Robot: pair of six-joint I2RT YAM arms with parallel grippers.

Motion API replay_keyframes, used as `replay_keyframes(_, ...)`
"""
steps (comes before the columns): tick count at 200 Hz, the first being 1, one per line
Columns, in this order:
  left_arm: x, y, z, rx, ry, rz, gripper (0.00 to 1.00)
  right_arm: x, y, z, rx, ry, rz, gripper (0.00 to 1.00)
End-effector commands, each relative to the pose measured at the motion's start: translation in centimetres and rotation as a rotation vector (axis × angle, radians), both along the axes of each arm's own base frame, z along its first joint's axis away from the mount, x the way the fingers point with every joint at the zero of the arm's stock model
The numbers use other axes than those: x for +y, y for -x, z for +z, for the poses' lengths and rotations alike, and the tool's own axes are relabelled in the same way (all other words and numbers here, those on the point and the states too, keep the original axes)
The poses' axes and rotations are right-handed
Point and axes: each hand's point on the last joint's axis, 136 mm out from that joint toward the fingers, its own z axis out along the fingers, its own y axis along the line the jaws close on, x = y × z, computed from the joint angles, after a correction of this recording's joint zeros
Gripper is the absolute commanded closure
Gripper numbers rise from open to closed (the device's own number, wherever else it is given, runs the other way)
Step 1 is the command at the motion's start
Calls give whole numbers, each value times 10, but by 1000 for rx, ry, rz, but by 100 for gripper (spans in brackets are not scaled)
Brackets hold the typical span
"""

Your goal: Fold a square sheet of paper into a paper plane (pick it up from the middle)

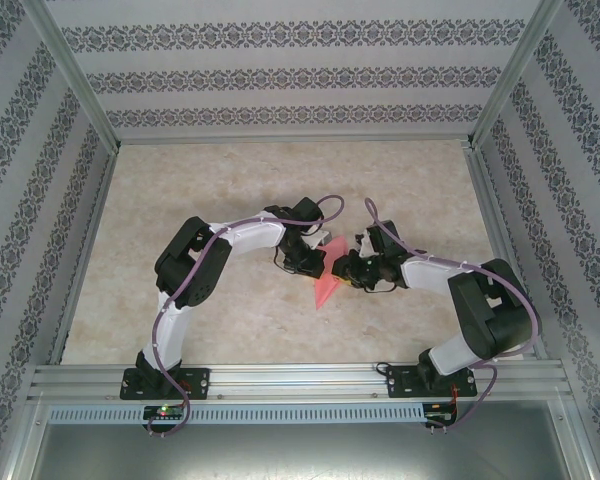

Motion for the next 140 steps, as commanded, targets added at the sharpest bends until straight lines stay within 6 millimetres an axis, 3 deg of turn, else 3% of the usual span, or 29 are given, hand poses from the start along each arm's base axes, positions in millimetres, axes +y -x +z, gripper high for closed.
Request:
replay_keyframes(1,48,23,-71,66,-261,-7,90,8,5,9,-14,-59,8,75)
replay_keyframes(57,50,25,-72,70,-262,-11,90,1,17,-2,3,-51,-13,72)
replay_keyframes(140,49,26,-73,77,-259,-13,90,-18,3,5,-18,-35,-39,70)
